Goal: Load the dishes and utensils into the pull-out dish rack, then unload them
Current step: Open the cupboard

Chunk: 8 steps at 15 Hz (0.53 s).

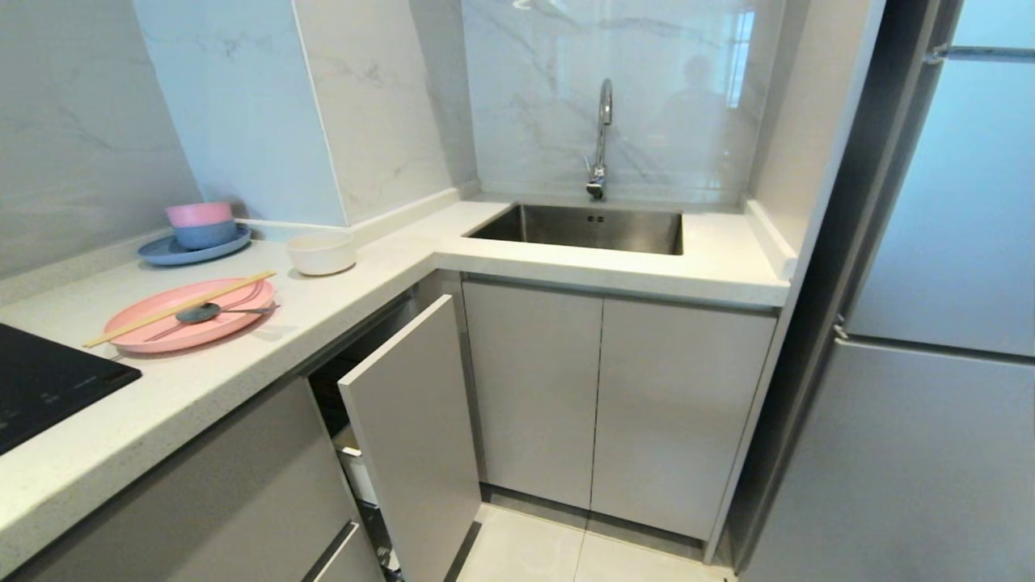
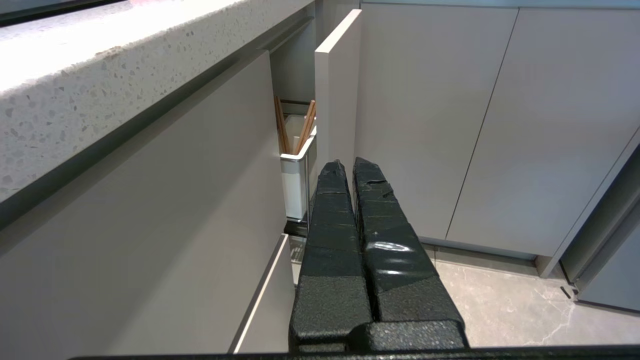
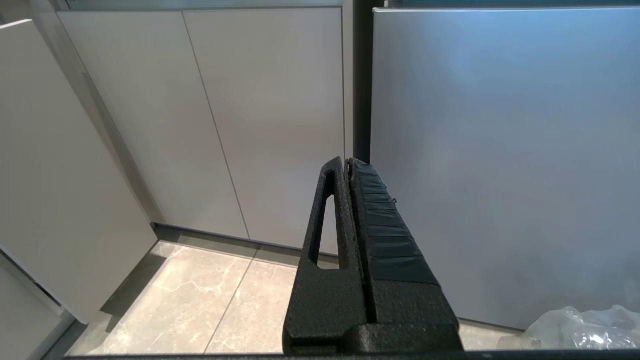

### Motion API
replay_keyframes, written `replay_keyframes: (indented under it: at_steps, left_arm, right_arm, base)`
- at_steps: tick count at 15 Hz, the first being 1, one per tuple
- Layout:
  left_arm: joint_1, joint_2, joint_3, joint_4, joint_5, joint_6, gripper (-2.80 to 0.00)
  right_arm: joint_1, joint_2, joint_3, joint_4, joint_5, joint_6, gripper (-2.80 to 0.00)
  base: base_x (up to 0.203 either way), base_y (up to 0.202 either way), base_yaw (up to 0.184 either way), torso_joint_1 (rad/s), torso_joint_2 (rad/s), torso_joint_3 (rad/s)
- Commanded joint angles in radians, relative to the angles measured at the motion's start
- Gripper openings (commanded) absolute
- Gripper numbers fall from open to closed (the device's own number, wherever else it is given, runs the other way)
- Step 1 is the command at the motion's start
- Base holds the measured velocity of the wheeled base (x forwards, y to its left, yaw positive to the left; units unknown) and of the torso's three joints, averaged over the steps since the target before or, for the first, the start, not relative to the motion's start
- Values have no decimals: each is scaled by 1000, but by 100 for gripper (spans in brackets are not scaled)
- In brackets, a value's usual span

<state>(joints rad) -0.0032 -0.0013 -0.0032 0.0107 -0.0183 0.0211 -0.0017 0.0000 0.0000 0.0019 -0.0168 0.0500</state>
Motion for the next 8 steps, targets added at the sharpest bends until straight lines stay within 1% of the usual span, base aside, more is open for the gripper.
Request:
replay_keyframes:
  at_steps: [1,8]
  left_arm:
    - [0,0,0,0,0,0,-280]
    - [0,0,0,0,0,1,-280]
  right_arm:
    - [-1,0,2,0,0,-1,-280]
    - [-1,0,2,0,0,-1,-280]
  base:
    - [0,0,0,-5,25,16]
    - [0,0,0,0,0,0]
